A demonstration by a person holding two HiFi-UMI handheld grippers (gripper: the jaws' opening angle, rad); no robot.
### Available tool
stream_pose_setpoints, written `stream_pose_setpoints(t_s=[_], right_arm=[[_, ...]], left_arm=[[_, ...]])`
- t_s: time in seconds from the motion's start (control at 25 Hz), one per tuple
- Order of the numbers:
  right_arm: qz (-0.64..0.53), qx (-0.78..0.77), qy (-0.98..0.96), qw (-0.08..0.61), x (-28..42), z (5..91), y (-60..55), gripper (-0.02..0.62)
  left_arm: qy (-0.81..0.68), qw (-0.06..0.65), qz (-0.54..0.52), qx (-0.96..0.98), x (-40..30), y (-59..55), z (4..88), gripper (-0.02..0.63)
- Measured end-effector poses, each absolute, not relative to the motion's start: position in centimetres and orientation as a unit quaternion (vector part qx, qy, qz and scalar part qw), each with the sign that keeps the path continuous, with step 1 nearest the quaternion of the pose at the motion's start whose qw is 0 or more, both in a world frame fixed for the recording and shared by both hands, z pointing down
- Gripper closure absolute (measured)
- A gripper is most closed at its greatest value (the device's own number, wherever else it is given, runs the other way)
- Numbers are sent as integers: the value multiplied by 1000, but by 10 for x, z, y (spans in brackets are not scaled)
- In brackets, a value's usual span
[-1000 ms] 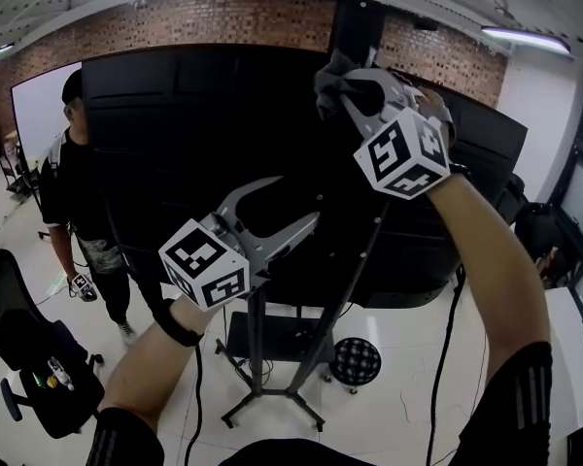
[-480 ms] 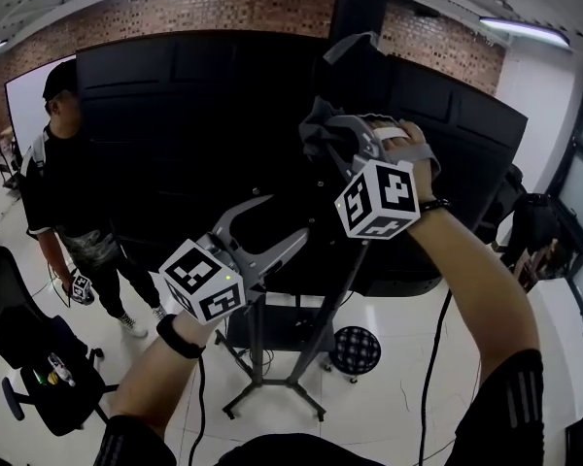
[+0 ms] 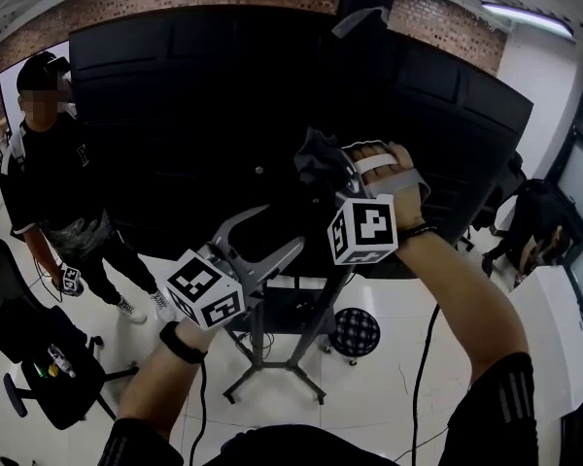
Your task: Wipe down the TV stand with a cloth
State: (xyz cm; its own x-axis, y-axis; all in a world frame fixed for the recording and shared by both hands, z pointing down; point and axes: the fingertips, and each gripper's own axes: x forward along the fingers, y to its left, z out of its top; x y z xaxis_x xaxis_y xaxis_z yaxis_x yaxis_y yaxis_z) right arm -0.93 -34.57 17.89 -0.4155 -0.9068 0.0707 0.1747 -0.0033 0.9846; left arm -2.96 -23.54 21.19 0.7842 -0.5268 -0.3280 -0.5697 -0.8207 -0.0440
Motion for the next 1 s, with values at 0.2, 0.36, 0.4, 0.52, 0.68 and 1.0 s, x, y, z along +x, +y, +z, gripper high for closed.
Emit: stream_pose_setpoints(t_s=[0.2,0.36,0.4,0.52,0.68,1.0], right_arm=[[-626,302,-537,477,-4,230,-347,580],[-622,293,-533,493,0,267,-349,580],[-624,291,-529,496,-1,272,-349,580],[-636,290,-510,502,-3,286,-348,580],[-614,285,-532,508,-3,316,-352,580],[-597,284,-552,508,-14,349,-343,580]], left_arm=[[301,78,133,-941,-34,-233,238,314],[301,62,122,-944,-35,-233,265,314],[301,58,122,-944,-36,-234,270,314],[302,49,121,-944,-37,-231,278,314],[297,40,120,-946,-35,-229,290,314],[289,16,116,-950,-34,-228,319,314]])
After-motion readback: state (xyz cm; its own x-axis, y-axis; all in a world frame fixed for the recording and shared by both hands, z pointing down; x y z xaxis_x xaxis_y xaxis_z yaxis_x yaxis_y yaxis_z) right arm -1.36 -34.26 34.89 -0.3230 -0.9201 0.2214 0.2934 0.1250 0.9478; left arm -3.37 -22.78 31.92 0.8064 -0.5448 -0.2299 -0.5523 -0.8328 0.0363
